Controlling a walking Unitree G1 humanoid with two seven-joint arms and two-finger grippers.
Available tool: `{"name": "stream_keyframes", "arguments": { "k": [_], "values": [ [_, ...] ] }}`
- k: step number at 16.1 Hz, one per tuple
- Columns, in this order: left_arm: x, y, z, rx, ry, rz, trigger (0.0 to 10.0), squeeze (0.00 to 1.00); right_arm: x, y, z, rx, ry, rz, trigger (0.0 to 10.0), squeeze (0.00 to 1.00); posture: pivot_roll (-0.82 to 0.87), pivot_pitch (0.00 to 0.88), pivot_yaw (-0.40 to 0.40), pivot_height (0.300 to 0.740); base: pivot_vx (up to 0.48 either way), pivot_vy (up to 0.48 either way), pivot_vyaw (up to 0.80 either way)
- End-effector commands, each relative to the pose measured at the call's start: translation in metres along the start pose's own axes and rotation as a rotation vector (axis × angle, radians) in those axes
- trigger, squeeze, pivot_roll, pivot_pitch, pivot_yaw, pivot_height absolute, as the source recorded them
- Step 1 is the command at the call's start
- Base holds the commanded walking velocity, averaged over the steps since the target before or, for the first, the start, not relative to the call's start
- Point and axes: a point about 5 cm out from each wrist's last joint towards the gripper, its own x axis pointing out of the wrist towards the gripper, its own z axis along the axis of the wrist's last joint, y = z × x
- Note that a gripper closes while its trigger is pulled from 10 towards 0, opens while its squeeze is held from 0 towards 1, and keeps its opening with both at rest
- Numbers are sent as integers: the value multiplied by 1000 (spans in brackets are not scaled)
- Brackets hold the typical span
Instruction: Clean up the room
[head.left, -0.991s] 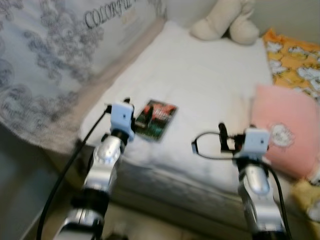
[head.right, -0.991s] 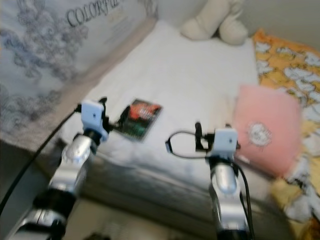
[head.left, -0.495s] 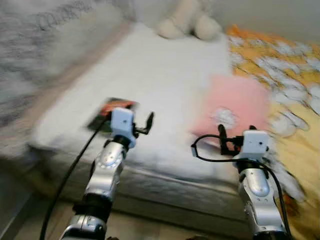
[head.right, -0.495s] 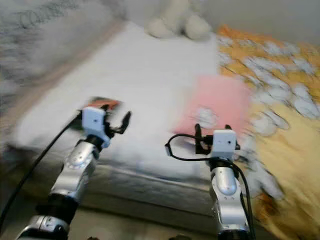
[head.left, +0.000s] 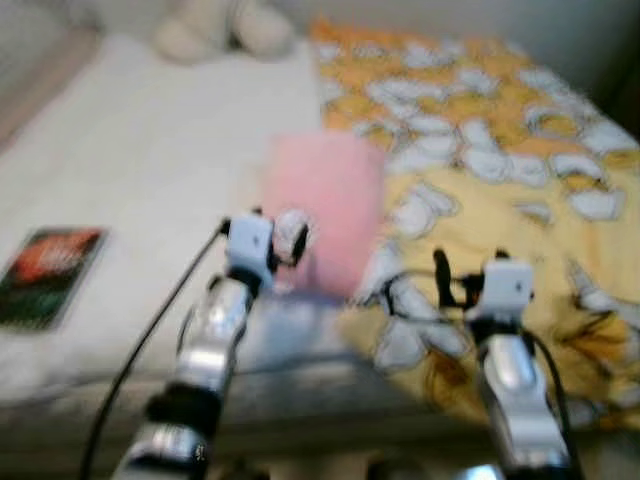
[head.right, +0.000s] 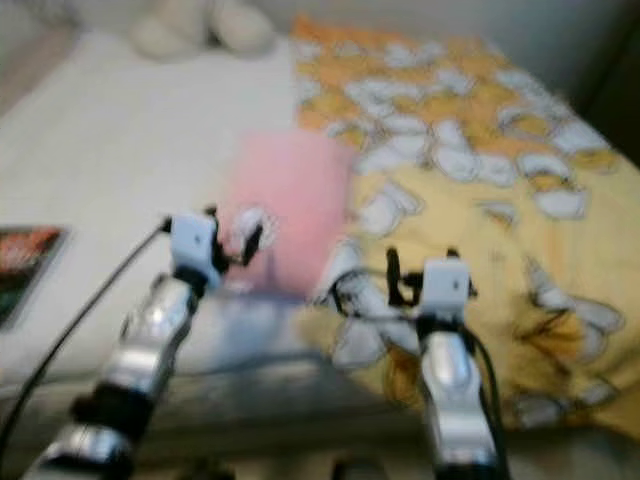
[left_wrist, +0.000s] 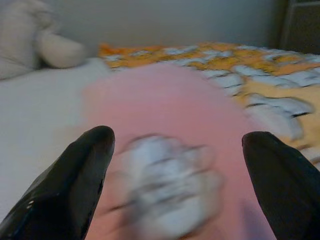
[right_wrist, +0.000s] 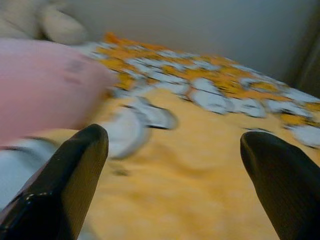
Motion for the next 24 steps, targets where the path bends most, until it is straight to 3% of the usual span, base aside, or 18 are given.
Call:
{"name": "stream_keyframes", "arguments": {
  "k": [1, 3, 6, 12, 14, 15, 16, 17, 19, 20, 21, 23, 24],
  "values": [
    [1, 7, 6, 9, -12, 32, 10000, 0, 2, 4, 3, 8, -15, 14, 10000, 0, -102, 0, -14, 697, 480, 0, 0],
    [1, 11, 9, -10, -27, 68, 10000, 0, 4, 7, 2, 9, -15, 30, 10000, 0, -85, 0, -14, 697, 480, 0, 0],
    [-1, 32, 19, -21, -68, 255, 10000, 0, 15, 13, 7, 33, -30, 71, 10000, 0, -68, 0, -19, 697, 437, 89, 0],
    [7, 31, 39, 30, -126, 242, 10000, 0, 30, 12, 20, 40, -65, 82, 10000, 0, -53, 0, -36, 697, 382, 289, 0],
    [11, 36, 56, 100, -178, 243, 10000, 0, 42, 9, 37, 51, -118, 67, 10000, 0, -51, 0, -35, 697, 379, 292, 0],
    [23, 44, 85, 153, -229, 241, 10000, 0, 58, -4, 59, 59, -165, 0, 10000, 0, -51, 0, -33, 697, 0, 0, 0],
    [31, 47, 102, 123, -236, 200, 10000, 0, 66, -14, 70, 89, -178, -50, 10000, 0, -50, 0, -35, 697, 0, 0, 0],
    [44, 52, 116, 50, -177, 123, 10000, 0, 76, -32, 81, 141, -181, -126, 10000, 0, -51, 0, -36, 697, 0, 0, 0],
    [58, 64, 103, -142, 52, 45, 10000, 0, 80, -57, 75, 197, -123, -218, 10000, 0, -51, 0, -39, 697, 0, 0, 0],
    [62, 66, 93, -241, 150, -8, 10000, 0, 81, -70, 61, 263, -31, -261, 10000, 0, -57, 3, -38, 697, 0, 0, 0],
    [63, 65, 74, -374, 256, -62, 10000, 0, 77, -85, 28, 408, 154, -311, 10000, 0, -68, 13, -36, 697, 0, 0, 0],
    [62, 61, 54, -474, 328, -52, 10000, 0, 68, -96, 1, 520, 282, -327, 10000, 0, -80, 30, -31, 697, 0, 0, 0],
    [64, 58, 54, -504, 315, -50, 10000, 0, 69, -97, 0, 530, 283, -305, 10000, 0, -93, 45, -31, 697, 0, 0, 0]
  ]
}}
